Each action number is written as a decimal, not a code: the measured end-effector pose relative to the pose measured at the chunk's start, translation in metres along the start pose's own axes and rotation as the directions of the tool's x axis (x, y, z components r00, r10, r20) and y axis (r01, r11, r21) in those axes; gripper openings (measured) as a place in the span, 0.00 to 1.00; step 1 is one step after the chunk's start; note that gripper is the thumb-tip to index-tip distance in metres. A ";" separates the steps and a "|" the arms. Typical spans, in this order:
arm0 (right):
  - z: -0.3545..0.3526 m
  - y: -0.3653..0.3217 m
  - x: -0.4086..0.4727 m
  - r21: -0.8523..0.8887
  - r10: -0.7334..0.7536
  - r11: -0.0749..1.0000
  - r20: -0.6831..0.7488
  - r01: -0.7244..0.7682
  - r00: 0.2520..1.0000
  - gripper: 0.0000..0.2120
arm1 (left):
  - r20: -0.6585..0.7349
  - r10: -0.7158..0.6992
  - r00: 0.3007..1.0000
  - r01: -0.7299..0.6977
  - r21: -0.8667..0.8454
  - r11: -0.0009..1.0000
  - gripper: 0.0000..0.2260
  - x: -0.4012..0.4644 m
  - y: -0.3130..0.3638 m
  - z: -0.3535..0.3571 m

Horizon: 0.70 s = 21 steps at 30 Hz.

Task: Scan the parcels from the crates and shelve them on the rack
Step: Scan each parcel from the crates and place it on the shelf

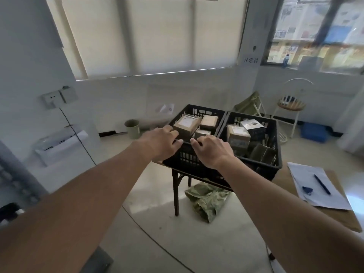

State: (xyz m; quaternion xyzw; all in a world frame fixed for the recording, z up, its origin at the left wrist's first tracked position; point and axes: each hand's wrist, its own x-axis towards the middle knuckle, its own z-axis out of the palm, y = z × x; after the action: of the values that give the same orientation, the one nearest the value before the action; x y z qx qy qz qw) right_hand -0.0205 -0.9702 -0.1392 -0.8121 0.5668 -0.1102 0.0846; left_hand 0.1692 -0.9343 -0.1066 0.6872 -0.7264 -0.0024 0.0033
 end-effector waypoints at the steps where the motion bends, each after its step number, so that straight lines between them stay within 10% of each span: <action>1: 0.004 0.004 0.017 0.005 0.006 1.000 0.007 -0.006 1.000 0.30 | 0.008 0.003 1.000 -0.003 -0.001 1.000 0.27 0.019 -0.006 0.005; 21: 0.123 0.076 0.336 -0.047 0.031 0.999 0.208 -0.021 0.978 0.25 | 0.165 -0.056 0.985 0.064 -0.044 0.997 0.25 0.334 -0.095 0.133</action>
State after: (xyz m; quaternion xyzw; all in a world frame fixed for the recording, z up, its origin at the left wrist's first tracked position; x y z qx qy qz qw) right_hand 0.0564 -1.3101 -0.2491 -0.8133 0.5676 -0.0107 0.1271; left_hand 0.2440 -1.2737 -0.2395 0.7059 -0.7030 -0.0768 -0.0394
